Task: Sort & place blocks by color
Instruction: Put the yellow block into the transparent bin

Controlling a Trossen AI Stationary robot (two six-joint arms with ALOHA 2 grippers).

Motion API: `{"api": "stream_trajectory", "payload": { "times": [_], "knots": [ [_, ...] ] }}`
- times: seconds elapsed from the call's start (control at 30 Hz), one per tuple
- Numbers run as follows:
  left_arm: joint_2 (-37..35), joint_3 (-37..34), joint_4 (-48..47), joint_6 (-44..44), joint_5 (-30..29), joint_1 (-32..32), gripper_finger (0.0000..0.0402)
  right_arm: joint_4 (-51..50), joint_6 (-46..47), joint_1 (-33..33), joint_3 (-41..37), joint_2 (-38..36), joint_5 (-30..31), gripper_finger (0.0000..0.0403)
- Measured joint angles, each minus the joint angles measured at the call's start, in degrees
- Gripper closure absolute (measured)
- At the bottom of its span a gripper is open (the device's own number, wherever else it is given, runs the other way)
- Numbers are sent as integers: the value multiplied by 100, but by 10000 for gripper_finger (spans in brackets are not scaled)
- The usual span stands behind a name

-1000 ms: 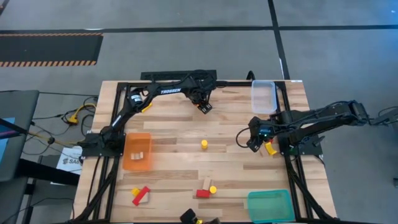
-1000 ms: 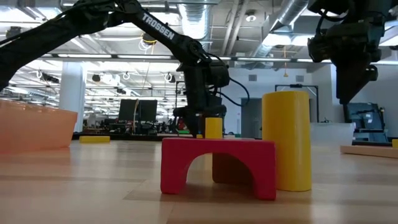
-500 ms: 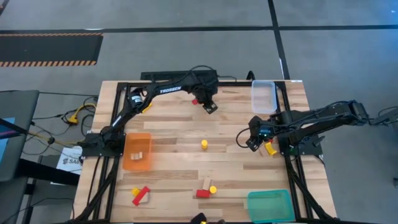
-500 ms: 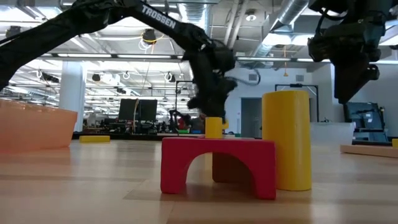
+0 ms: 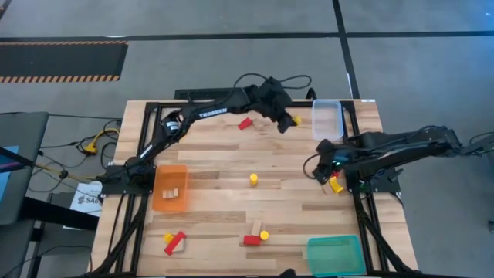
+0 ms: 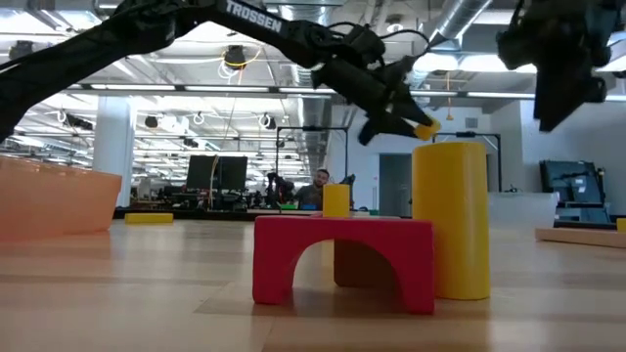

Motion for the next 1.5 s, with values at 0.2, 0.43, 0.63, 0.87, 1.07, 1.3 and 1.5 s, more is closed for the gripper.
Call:
{"api": "stream_trajectory", "payload": {
  "times": [0.2, 0.43, 0.63, 0.87, 1.07, 1.3, 1.5],
  "knots": [
    [583, 3, 1773, -296, -185, -205, 300, -126, 332, -25, 245, -867, 81, 240],
    [1409, 147, 3731, -487, -1016, -419, 300, 514, 636, -206, 351, -1446, 374, 240],
    [2054, 501, 4563, -419, -1778, -509, 301, 977, 856, -236, 354, -1508, 291, 240],
    [2033, 498, 4666, 484, -2068, -496, 300, 998, 873, -232, 354, -1408, 264, 240],
    [2009, 682, 3953, 1176, -1687, -548, 300, 1034, 873, -285, 354, -1337, 268, 240],
    [2014, 683, 3672, 1017, -1502, -577, 301, 1332, 771, -280, 354, -1337, 276, 240],
    [1997, 682, 3296, 1007, -1453, -577, 301, 1475, 582, -280, 354, -1340, 433, 240]
  ]
}}
